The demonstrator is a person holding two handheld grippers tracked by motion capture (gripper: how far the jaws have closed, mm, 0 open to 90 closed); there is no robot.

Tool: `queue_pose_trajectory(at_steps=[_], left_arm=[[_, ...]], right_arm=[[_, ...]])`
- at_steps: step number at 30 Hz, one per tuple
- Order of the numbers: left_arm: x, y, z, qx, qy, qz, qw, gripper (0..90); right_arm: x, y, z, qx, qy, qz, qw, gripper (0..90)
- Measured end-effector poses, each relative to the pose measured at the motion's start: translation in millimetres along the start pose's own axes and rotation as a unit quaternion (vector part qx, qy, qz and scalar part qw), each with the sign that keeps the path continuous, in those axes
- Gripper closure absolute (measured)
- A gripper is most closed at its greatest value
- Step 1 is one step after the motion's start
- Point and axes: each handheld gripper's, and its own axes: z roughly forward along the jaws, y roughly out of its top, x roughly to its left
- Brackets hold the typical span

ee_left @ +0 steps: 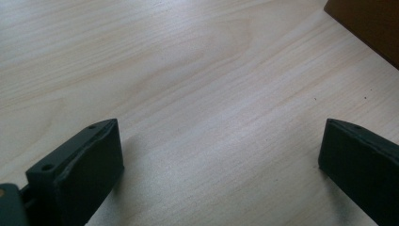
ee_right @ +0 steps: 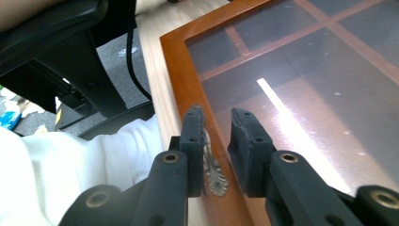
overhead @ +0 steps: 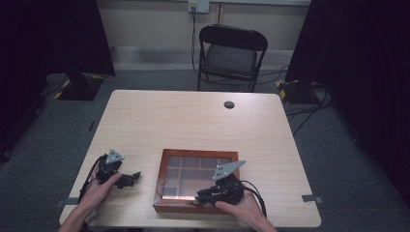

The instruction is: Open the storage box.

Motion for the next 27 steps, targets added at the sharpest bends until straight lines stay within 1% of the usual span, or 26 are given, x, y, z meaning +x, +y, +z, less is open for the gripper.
queue_pose_trajectory(at_steps=[4,8,9,12,15,17,18,19,21,22,25,27], left_arm=[[0.0,0.0,0.0,0.000,0.000,0.000,1.0000,0.0],[0.0,0.0,0.0,0.000,0.000,0.000,1.0000,0.0],[0.0,0.0,0.0,0.000,0.000,0.000,1.0000,0.0],[-0.8,0.2,0.9,-0.003,0.001,-0.006,1.0000,0.0],[-0.7,0.5,0.9,-0.001,0.002,-0.006,1.0000,0.0],[-0.7,0.5,0.9,-0.001,0.002,-0.006,1.0000,0.0],[-0.6,0.6,0.8,0.000,0.002,-0.005,1.0000,0.0],[-1.0,0.6,1.0,-0.001,0.003,-0.006,1.0000,0.0],[-1.0,0.6,1.0,-0.001,0.003,-0.006,1.0000,0.0],[-1.0,0.7,1.2,-0.002,0.003,-0.006,1.0000,0.0],[-0.5,1.2,1.3,0.000,0.002,-0.003,1.0000,0.0],[-0.5,1.2,1.3,0.000,0.002,-0.003,1.0000,0.0]], right_arm=[[1.7,-1.3,2.9,0.009,-0.001,-0.005,1.0000,75.6],[2.8,-3.3,5.5,0.010,0.004,-0.006,0.9999,75.7],[3.2,-3.1,5.1,0.011,0.000,-0.008,0.9999,75.7],[3.7,-4.0,5.3,0.008,0.000,-0.012,0.9999,75.9],[4.3,-5.8,6.1,0.002,0.005,-0.018,0.9998,76.6],[4.5,-5.8,6.3,0.002,0.001,-0.023,0.9997,78.5],[4.4,-5.9,6.5,0.003,0.004,-0.023,0.9997,80.9],[4.5,-6.1,6.9,0.003,0.007,-0.023,0.9997,81.0],[3.5,-6.0,6.7,0.004,0.010,-0.015,0.9998,81.3],[1.9,-6.3,6.7,0.003,0.015,-0.012,0.9998,81.6],[1.4,-5.8,6.8,0.003,0.019,-0.012,0.9997,81.8],[1.2,-4.5,6.5,0.009,0.020,-0.019,0.9996,82.3]])
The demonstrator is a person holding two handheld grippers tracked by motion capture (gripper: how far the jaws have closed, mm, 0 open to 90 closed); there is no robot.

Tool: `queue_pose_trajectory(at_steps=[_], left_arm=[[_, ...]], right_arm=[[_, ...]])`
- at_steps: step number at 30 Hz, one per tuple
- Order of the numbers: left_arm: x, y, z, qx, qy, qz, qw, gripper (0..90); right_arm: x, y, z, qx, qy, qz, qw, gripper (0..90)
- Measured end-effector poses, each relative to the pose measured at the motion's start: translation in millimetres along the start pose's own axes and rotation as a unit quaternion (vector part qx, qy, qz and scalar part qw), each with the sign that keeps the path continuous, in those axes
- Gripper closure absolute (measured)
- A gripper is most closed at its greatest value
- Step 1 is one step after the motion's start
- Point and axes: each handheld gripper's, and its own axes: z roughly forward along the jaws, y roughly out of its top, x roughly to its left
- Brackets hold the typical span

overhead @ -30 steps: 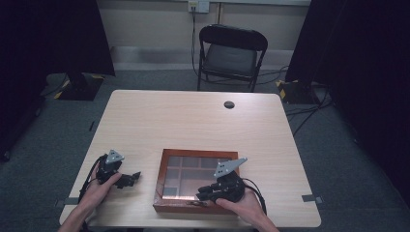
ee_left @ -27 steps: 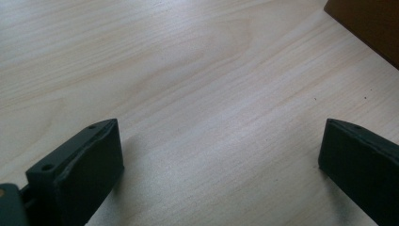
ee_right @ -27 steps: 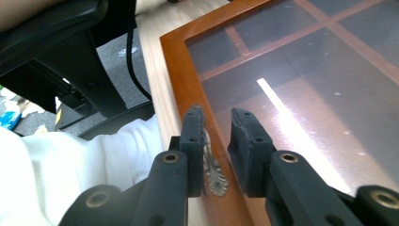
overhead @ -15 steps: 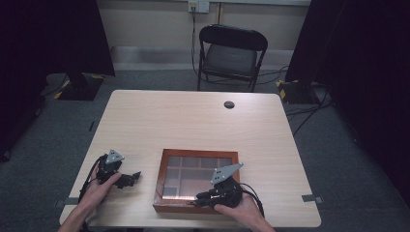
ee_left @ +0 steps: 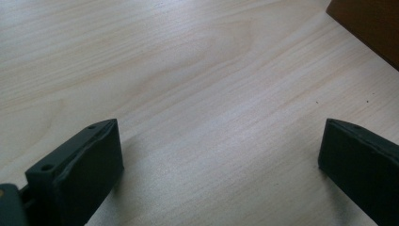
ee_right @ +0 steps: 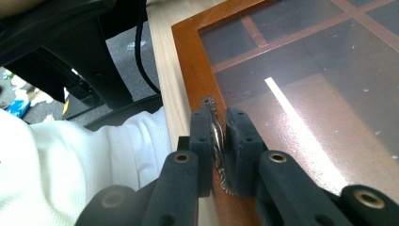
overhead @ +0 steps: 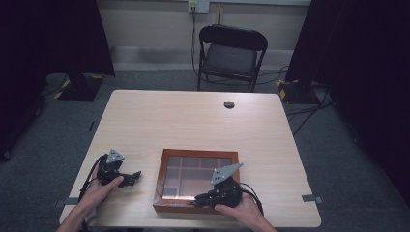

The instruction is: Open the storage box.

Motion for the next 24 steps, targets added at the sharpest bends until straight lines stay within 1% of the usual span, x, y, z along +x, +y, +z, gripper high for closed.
queue_pose_trajectory(at_steps=[4,11,14,15,16,17,18,19,21,24], left_arm=[[0.4,-0.2,-0.1,-0.001,-0.001,0.000,1.0000,0.0],[-0.7,-0.4,-0.4,-0.002,-0.003,-0.004,1.0000,0.0],[-0.6,0.1,-1.3,-0.001,-0.009,-0.007,0.9999,0.4],[0.0,0.5,-2.5,0.000,-0.007,-0.005,1.0000,1.4],[0.3,0.8,-3.5,0.002,-0.007,-0.003,1.0000,7.1],[0.1,1.0,-4.2,-0.002,-0.008,-0.006,0.9999,7.1],[-0.5,1.4,-5.3,-0.009,-0.009,-0.013,0.9998,11.5],[0.0,1.7,-6.0,-0.009,-0.014,-0.012,0.9998,17.8],[-1.2,2.3,-6.2,-0.008,-0.027,-0.013,0.9995,15.3],[-4.7,4.0,-8.2,-0.010,-0.033,-0.005,0.9994,16.1]], right_arm=[[-2.4,0.7,-1.9,0.006,0.003,-0.002,1.0000,82.4],[-1.8,2.6,-2.8,0.011,0.001,-0.006,0.9999,82.6],[-1.7,5.0,-5.0,0.005,0.005,-0.007,1.0000,82.7],[-1.4,5.6,-6.1,0.004,0.005,-0.005,1.0000,82.7],[-0.7,6.8,-8.8,-0.002,0.005,-0.005,1.0000,82.7],[-0.7,6.8,-8.8,-0.002,0.005,-0.005,1.0000,82.7],[-0.9,7.5,-10.2,-0.004,0.006,-0.006,1.0000,82.7],[-1.4,8.6,-11.2,-0.007,0.008,-0.004,0.9999,82.8],[-1.1,10.3,-12.2,-0.004,0.008,-0.004,0.9999,82.8],[-1.0,12.8,-14.4,-0.009,0.011,-0.002,0.9999,82.9]])
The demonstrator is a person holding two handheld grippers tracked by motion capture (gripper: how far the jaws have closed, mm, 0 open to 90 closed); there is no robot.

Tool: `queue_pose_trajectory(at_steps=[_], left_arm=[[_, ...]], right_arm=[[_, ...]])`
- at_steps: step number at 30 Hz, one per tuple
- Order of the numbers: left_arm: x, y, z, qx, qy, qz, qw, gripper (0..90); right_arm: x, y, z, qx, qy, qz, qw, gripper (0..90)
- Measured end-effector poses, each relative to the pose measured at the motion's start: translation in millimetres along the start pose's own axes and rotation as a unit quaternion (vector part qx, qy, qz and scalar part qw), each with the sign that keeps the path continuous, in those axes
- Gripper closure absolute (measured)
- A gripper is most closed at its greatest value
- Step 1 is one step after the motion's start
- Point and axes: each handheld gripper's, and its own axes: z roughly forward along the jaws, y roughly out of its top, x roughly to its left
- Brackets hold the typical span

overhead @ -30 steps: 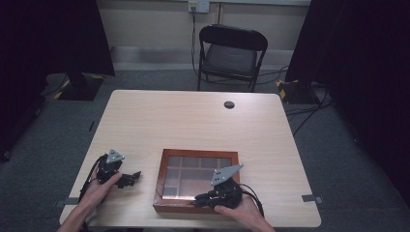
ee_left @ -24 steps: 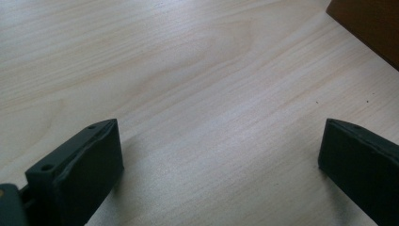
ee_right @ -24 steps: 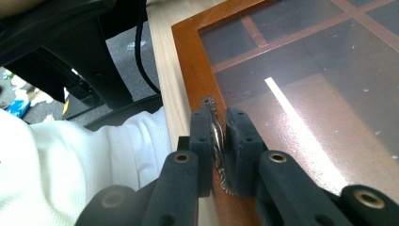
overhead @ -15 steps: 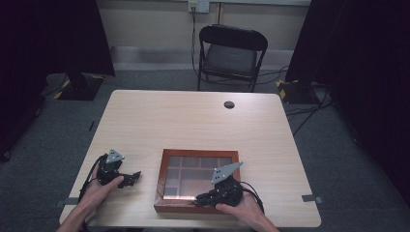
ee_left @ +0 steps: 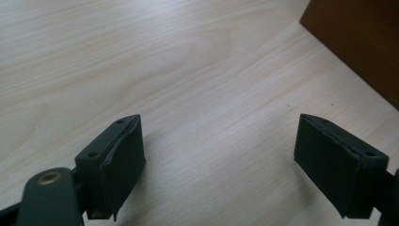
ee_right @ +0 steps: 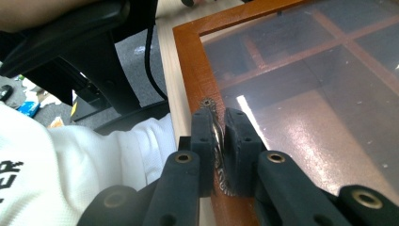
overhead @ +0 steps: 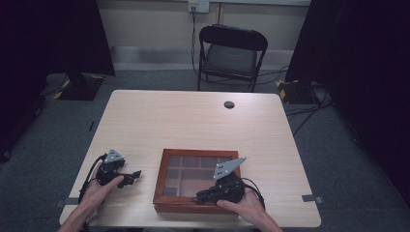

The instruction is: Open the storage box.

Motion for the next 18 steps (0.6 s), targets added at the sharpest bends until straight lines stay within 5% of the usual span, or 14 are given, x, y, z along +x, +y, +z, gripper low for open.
queue_pose_trajectory(at_steps=[10,18], left_arm=[[-16.4,7.0,-7.3,-0.025,-0.040,0.014,0.9988,16.9],[-31.8,12.1,-12.8,-0.049,-0.077,0.031,0.9953,16.8]], right_arm=[[0.1,11.4,-8.8,-0.003,0.004,0.004,1.0000,82.9],[0.6,20.2,-14.7,-0.006,0.003,0.000,1.0000,82.9]])
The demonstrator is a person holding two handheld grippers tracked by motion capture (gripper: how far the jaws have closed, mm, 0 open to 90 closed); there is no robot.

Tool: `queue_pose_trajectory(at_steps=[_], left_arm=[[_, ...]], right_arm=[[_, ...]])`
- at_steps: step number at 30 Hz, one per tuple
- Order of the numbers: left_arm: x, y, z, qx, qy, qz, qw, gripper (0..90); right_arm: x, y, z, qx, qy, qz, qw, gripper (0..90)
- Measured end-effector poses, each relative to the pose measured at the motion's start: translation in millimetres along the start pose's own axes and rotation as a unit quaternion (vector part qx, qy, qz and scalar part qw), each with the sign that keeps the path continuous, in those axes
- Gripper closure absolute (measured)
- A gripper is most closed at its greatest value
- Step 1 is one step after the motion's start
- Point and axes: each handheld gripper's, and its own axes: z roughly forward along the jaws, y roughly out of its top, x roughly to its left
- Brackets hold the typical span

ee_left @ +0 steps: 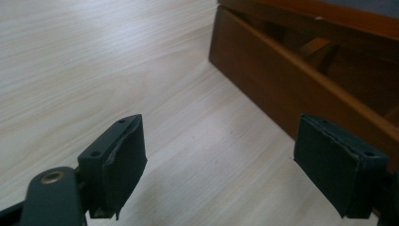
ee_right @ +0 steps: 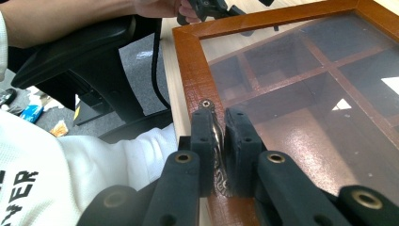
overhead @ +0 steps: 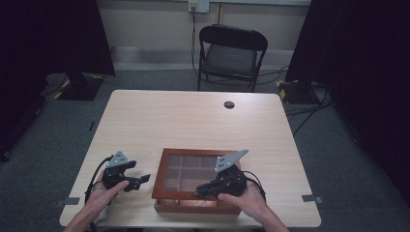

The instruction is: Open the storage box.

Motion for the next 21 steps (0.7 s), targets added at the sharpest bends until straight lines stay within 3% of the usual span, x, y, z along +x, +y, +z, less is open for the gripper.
queue_pose_trajectory(at_steps=[6,16,21], left_arm=[[-5.9,3.3,-2.7,-0.019,-0.027,0.001,0.9994,16.5],[-22.6,10.9,-0.1,-0.034,-0.034,0.020,0.9986,17.4],[-29.1,15.5,0.2,-0.051,-0.054,0.033,0.9967,17.2]], right_arm=[[-0.8,6.5,-3.7,0.002,0.003,-0.001,1.0000,82.8],[-1.7,23.0,-14.5,0.001,-0.002,-0.005,1.0000,82.9],[-3.5,27.3,-16.0,0.001,-0.001,-0.001,1.0000,82.9]])
